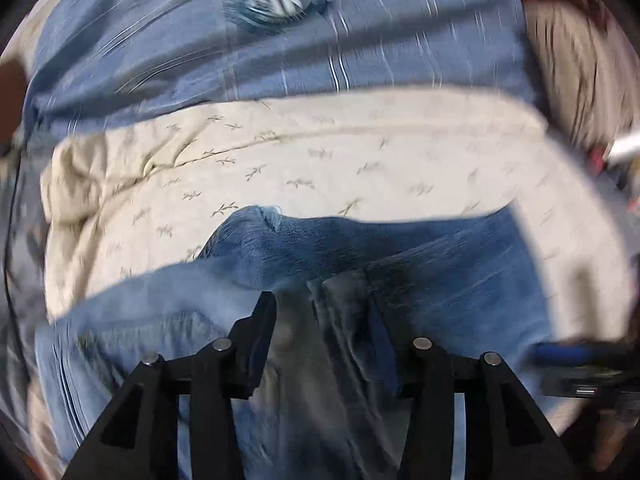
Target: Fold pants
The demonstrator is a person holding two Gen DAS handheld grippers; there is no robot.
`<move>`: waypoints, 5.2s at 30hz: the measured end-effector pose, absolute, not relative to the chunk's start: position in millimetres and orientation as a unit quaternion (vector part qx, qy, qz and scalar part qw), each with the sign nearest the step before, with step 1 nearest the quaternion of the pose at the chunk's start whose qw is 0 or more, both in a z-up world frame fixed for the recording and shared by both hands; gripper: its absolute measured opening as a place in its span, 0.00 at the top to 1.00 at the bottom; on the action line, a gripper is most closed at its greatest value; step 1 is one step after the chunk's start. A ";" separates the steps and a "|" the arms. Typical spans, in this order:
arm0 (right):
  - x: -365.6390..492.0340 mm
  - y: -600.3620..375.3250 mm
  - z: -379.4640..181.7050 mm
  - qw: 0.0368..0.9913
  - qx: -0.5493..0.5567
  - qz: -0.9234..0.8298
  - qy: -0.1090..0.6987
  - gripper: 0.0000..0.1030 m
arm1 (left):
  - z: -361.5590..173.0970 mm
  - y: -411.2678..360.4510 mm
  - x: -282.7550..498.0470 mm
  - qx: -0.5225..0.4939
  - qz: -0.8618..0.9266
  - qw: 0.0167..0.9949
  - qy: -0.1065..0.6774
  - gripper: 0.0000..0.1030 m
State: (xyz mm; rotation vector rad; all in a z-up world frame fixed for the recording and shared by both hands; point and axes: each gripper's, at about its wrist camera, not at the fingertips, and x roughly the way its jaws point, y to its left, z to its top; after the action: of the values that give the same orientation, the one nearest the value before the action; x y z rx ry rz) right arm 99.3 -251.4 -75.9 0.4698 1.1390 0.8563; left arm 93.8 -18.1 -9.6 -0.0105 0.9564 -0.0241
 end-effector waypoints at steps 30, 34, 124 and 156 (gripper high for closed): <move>102.4 -265.3 -71.9 0.713 0.247 0.403 0.517 0.42 | -43.0 -71.0 21.5 0.051 -0.006 0.842 0.537 0.40; 105.7 -264.9 -60.3 0.691 0.287 0.431 0.504 0.42 | -46.4 -57.7 24.2 0.006 -0.010 0.844 0.536 0.38; 48.2 -210.4 -30.6 0.768 0.134 0.453 0.433 0.33 | -37.1 105.1 -96.0 -0.216 0.206 0.875 0.382 0.23; 44.6 -176.1 -29.6 0.755 0.115 0.484 0.427 0.33 | -85.0 178.1 -94.1 -0.517 0.123 0.777 0.338 0.23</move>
State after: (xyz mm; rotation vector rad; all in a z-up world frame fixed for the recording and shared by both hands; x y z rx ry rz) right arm 44.6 -176.1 -29.6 0.2510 0.9325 1.0566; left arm -94.1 178.1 -85.0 -1.1187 0.7310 0.2662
